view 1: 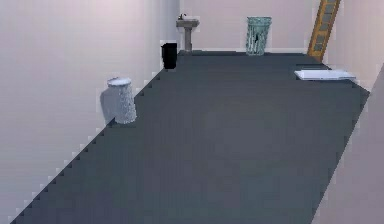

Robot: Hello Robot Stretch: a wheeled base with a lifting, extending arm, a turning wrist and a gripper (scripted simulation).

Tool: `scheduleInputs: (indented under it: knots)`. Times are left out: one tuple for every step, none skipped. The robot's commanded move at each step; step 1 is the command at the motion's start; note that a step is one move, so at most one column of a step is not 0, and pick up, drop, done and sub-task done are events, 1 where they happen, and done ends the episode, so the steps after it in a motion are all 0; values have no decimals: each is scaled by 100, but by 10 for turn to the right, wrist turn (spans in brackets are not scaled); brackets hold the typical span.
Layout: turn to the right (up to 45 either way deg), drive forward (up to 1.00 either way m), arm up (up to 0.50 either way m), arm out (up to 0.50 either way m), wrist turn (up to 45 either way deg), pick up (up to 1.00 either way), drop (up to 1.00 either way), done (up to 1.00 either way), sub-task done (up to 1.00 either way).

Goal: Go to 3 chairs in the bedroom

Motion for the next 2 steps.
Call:
scheduleInputs:
  knots:
    - [60, 0, 0, 0, 0, 0, 0, 0, 0]
    - [0, 100, 0, 0, 0, 0, 0, 0, 0]
